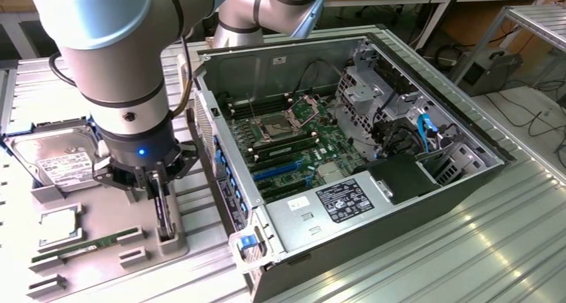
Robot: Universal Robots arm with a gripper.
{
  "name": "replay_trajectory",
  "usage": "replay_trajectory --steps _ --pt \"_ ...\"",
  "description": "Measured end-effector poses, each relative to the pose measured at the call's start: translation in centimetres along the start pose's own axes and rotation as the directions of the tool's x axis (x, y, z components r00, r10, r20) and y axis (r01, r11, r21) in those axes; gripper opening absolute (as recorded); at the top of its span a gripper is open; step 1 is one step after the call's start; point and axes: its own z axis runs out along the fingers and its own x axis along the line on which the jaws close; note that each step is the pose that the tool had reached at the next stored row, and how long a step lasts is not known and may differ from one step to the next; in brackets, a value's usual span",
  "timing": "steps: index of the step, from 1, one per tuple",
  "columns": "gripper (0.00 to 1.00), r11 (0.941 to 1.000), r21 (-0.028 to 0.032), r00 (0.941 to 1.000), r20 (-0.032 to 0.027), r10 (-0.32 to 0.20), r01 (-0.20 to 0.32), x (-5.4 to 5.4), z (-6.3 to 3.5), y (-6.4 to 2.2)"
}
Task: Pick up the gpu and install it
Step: 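Pick up the gpu and move the gpu toward the slot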
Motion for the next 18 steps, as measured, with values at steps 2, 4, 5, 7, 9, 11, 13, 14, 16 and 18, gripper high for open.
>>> replay_trajectory --steps 2,4,5,7,9,11,13,14,16,18 --pt "0.26 1.0 0.0 1.0 0.0003 0.004 -0.004 -0.1 -0.01 0.0" --pt "0.26 1.0 0.0002 1.0 0.0002 0.007 -0.007 -0.1 -0.11 0.01" --pt "0.26 1.0 0.0001 1.0 0.0002 0.007 -0.007 -0.1 -0.19 0.01" --pt "0.26 1.0 0.0 1.0 0.0004 0.007 -0.007 -0.1 -0.5 0.02" --pt "0.26 1.0 -0.0001 1.0 0.0004 0.007 -0.007 -0.1 -0.88 0.04" --pt "0.26 1.0 0.0001 1.0 0.0003 0.007 -0.007 -0.1 -1.36 0.06" --pt "0.26 1.0 0.0001 1.0 0.0003 0.007 -0.007 -0.1 -1.96 0.08" --pt "0.26 1.0 0.0 1.0 0.0004 0.007 -0.007 -0.1 -2.35 0.1" --pt "0.26 1.0 0.0 1.0 0.0004 0.007 -0.007 -0.1 -3.28 0.14" --pt "0.26 1.0 0.0 1.0 0.0003 0.007 -0.007 -0.1 -6.27 0.26"
